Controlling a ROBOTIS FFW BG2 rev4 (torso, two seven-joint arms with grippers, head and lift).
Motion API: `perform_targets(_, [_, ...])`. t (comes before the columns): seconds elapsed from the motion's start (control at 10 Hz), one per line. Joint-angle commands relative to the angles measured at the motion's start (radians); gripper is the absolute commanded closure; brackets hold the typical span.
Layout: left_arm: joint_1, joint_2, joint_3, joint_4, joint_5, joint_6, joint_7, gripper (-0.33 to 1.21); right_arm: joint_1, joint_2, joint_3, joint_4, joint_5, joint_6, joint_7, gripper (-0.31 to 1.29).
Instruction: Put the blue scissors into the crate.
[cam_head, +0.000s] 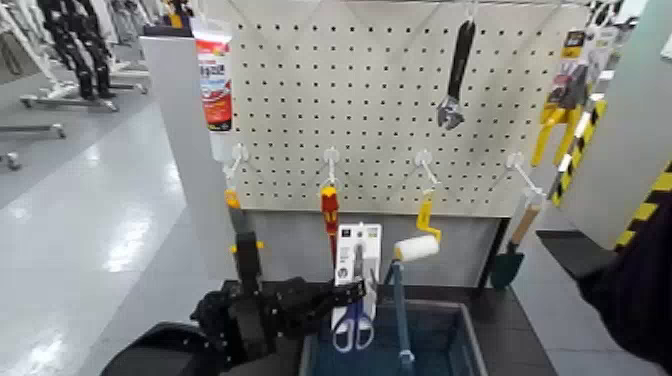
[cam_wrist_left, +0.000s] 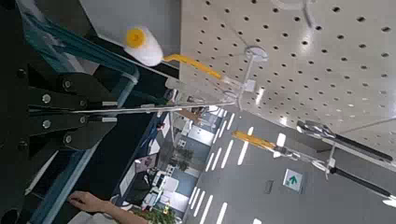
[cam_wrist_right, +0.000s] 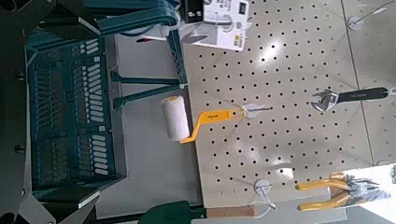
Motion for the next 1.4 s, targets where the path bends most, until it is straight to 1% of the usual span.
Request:
perform_targets(0.1, [-0.008, -0.008, -0.015, 0.093, 0.002, -0.021, -0.014, 1.18, -0.002, -0.001, 0.0, 0.0, 0.0, 0.0, 0.002, 0.12])
perform_targets(0.3, [-0.011, -0.008, -0.028, 0.124, -0.003, -0.022, -0.017, 1.18, -0.003, -0.003, 0.0, 0.0, 0.0, 0.0, 0.002, 0.12])
perform_targets(0.9, [-0.014, -0.002, -0.028, 0.127, -0.024, -0.017, -0.015, 1.17, -0.003, -0.003, 0.0, 0.0, -0.003, 0.0, 0.002, 0.12])
perform_targets(1.0, [-0.014, -0.002, -0.024, 0.124, -0.023, -0.033, -0.007, 0.84, -0.003, -0.003, 0.0, 0.0, -0.003, 0.0, 0.002, 0.12])
perform_targets(1.1, [-0.013, -0.002, -0.024, 0.122, -0.02, -0.039, -0.006, 0.13, -0.003, -0.003, 0.0, 0.0, -0.003, 0.0, 0.002, 0.12])
perform_targets(1.2, [-0.013, -0.001, -0.028, 0.121, -0.02, -0.039, -0.006, -0.18, -0.003, -0.003, 0.0, 0.0, -0.003, 0.0, 0.002, 0.12])
perform_targets(1.4, [-0.013, -0.001, -0.026, 0.117, -0.021, -0.042, -0.006, -0.15, -0.002, -0.003, 0.0, 0.0, -0.003, -0.002, 0.002, 0.12])
